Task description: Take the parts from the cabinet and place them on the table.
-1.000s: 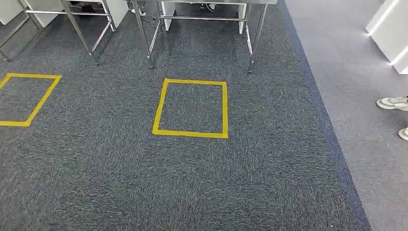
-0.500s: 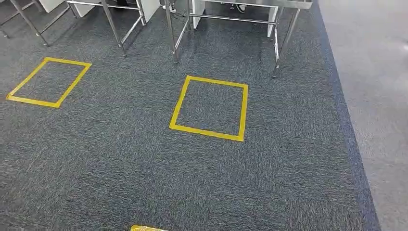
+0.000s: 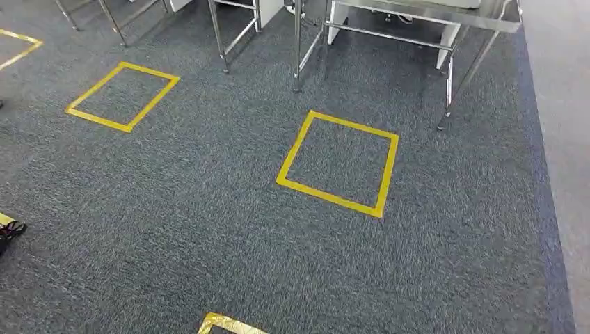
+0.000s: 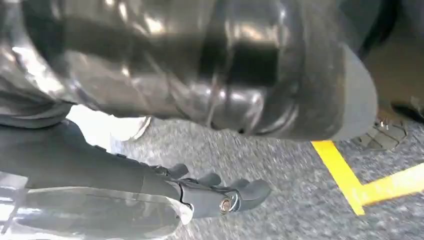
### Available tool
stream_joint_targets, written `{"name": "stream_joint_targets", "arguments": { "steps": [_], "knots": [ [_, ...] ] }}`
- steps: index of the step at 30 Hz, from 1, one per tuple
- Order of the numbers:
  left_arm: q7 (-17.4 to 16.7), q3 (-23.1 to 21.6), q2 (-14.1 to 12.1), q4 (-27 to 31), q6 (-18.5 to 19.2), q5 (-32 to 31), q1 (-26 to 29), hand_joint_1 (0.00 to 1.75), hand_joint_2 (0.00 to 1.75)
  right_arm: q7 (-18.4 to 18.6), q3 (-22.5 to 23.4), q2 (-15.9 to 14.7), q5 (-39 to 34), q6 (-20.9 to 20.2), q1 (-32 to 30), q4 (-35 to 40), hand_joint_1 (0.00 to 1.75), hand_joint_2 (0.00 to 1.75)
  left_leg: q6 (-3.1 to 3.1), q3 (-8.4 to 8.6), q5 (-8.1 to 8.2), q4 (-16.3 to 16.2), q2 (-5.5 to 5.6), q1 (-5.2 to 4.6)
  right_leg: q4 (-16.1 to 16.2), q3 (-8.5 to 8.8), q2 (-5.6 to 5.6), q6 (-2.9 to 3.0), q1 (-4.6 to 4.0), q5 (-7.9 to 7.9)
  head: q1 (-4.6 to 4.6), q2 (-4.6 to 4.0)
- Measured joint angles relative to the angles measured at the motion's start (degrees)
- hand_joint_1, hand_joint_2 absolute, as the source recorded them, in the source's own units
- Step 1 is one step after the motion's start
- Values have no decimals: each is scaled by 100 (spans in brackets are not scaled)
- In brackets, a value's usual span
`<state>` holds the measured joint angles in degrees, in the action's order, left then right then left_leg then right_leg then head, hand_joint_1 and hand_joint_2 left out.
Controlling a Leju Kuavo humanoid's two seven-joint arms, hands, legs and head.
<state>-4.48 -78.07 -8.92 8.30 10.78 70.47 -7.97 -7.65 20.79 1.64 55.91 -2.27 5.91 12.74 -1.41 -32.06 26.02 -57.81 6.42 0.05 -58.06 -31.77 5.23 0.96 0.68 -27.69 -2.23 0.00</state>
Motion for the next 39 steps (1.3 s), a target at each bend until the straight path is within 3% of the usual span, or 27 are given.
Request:
{"name": "stream_joint_targets", "arguments": {
  "steps": [3, 4, 5, 6, 8, 9, 10, 11, 13, 14, 15, 19, 20, 21, 22, 24, 25, 26, 28, 29, 30, 32, 34, 35, 36, 37, 39],
  "knots": [
    [-4, 0, 0, -2, 4, 15, 40, 0, 0, 4, -4, 0, 0, 0, 35, 0, 0, 0, 123, -40, -49, 57, 174, 68, 7, 19, -194, 26, -45, 10, 0, 0],
    [-7, 0, -9, -2, 11, 17, 50, 0, 0, 9, -11, 7, 0, -2, 33, 0, 0, 0, 141, -47, -12, 8, 67, 37, 121, 68, -305, 73, 38, 58, 0, 0],
    [-7, 0, -6, 0, 22, 17, 49, 0, 0, 15, -13, 2, 0, -2, 24, 0, 0, 0, 159, -107, 102, -138, -271, 7, 163, 101, -375, 112, 28, 63, 2, 0],
    [-7, 0, -4, 0, 28, 15, 23, 0, 0, 15, -18, 0, 0, 0, 15, 0, 0, 0, 181, -290, 327, -496, -465, 28, 172, 105, -458, 135, 20, 65, 0, 0],
    [-7, 0, -4, 0, 28, 9, -10, 0, 0, 22, -33, 0, 0, -2, 8, 0, 0, 0, 241, -727, 739, -1381, -575, 65, 167, 98, -634, 148, 7, 53, 0, 0],
    [-7, 0, -4, 0, 28, 2, -7, 0, 0, 24, -39, 0, 0, -2, 6, 0, 0, 0, 272, -885, 826, -1707, -591, 80, 158, 92, -720, 145, 7, 45, 0, 0],
    [-7, -2, -4, 0, 28, -7, 10, 0, 0, 24, -42, 0, 0, -2, 7, 0, 0, 0, 297, -889, 756, -1727, -607, 99, 148, 95, -799, 130, 9, 34, 2, 0],
    [-7, -2, -9, 0, 28, -7, 18, 0, 0, 24, -44, 0, 0, -2, 8, 0, 0, 0, 313, -752, 574, -1474, -621, 118, 138, 99, -867, 111, 15, 19, 0, 0],
    [-7, -4, -22, 0, 26, -11, 15, 0, 0, 24, -52, 4, 0, -2, 11, 0, 0, 0, 323, -189, 94, -456, -793, 131, 88, 113, -1008, 61, 28, -27, 0, 0],
    [-7, -4, -20, 0, 26, -13, 2, 0, 0, 24, -55, 2, 0, -2, 15, 0, 0, 0, 312, 41, 53, -17, -1108, 123, 58, 129, -1070, 19, 4, -57, 0, 0],
    [-7, -4, -22, 0, 26, -15, -20, 0, 0, 24, -55, 0, 0, 0, 16, 0, 0, 0, 250, 47, 67, 1, -1118, 86, 34, 136, -1127, -23, -29, -93, 0, 0],
    [-2, -7, -26, 0, 26, -20, 17, 0, 0, 26, -77, 0, 2, 2, 50, 4, 0, 0, 77, 45, 21, 44, -823, 91, 60, 216, -1307, -161, -12, -122, 0, 0],
    [0, -7, -24, 0, 26, -15, 22, 0, 0, 26, -79, 0, 2, 0, 52, 4, 0, 0, 44, 60, -6, 66, -774, 108, -40, 201, -983, -202, 24, -218, -2, -2],
    [0, -9, -26, 0, 24, -4, 6, 0, 0, 26, -79, 0, 2, 0, 50, 4, 0, 0, 10, 45, -20, 67, -720, 109, -328, 62, -713, -200, 30, -441, 0, 0],
    [0, -9, -24, 0, 24, -4, -7, 0, 0, 26, -79, 0, 2, 0, 37, 2, 0, 0, -11, 24, -32, 67, -661, 105, -760, -149, -599, -200, 27, -689, 0, 0],
    [0, -11, -24, 0, 13, -2, -8, 0, 0, 28, -81, 0, 4, 0, 14, 2, 0, 0, -26, -2, -42, 61, -502, 78, -1638, -592, -544, -192, 17, -1005, 0, 0],
    [-2, -13, -24, 0, 9, 0, 2, 0, 0, 37, -81, 0, 11, -2, 1, -2, 0, 0, -28, 2, -43, 59, -416, 66, -1750, -667, -543, -179, 16, -944, -2, 0],
    [-2, -13, -24, 0, 7, 6, 10, 0, 0, 41, -83, 0, 15, 0, -9, -4, 0, 0, -27, 11, -43, 56, -333, 58, -1586, -613, -538, -159, 15, -758, 0, 0],
    [-2, -13, -22, 0, -2, 20, 7, 0, 0, 43, -85, 0, 26, 11, -6, -7, 0, 0, -19, 27, -38, 35, -163, 51, -668, -225, -431, -88, 5, -169, -2, 0],
    [-2, -13, -17, 0, -7, 22, 3, 0, 0, 44, -85, -4, 31, 24, -5, -7, 0, 0, -10, 25, -33, 26, -99, 53, -190, -31, -186, -41, -1, 52, -2, 0],
    [0, -13, 0, 0, -9, 26, -11, 0, 0, 44, -85, -29, 35, 24, -10, -9, 0, 0, 29, -14, -22, -3, -47, 23, -49, 12, 75, -11, 13, -30, 0, 0],
    [-2, -13, -7, 0, -11, 31, -7, 0, 0, 46, -87, -26, 39, 24, 28, -9, 0, 0, 104, -60, -44, 1, 61, 78, -34, 8, -79, -22, -23, -11, 0, -2],
    [-2, -13, -11, -2, -11, 31, 29, 0, 0, 46, -92, -24, 46, 22, 46, -9, 0, 0, 196, -92, -72, 42, 201, 65, 29, 45, -205, 34, -4, 13, 0, 0],
    [0, -13, -15, 0, -11, 31, 34, 0, 0, 46, -92, -20, 48, 22, 42, -11, 0, 0, 194, -100, -20, -58, -26, 70, 85, 78, -321, 67, 29, 46, 0, 0],
    [-2, -13, -15, 0, -6, 31, 14, 0, 0, 46, -92, -22, 50, 22, 32, -11, 0, 0, 210, -216, 153, -282, -359, 47, 115, 92, -378, 111, 22, 45, 2, 0],
    [-2, -13, -13, 0, -11, 33, -11, 0, 0, 46, -92, -20, 50, 22, 13, -11, 0, 0, 232, -436, 403, -716, -495, 64, 113, 91, -477, 135, 5, 38, 2, 0],
    [2, -13, -13, 0, -11, 33, -26, 0, 0, 46, -92, -22, 52, 22, 4, -13, 0, 0, 277, -842, 761, -1549, -575, 79, 106, 90, -654, 146, -11, 25, 2, 0]
  ]
}}
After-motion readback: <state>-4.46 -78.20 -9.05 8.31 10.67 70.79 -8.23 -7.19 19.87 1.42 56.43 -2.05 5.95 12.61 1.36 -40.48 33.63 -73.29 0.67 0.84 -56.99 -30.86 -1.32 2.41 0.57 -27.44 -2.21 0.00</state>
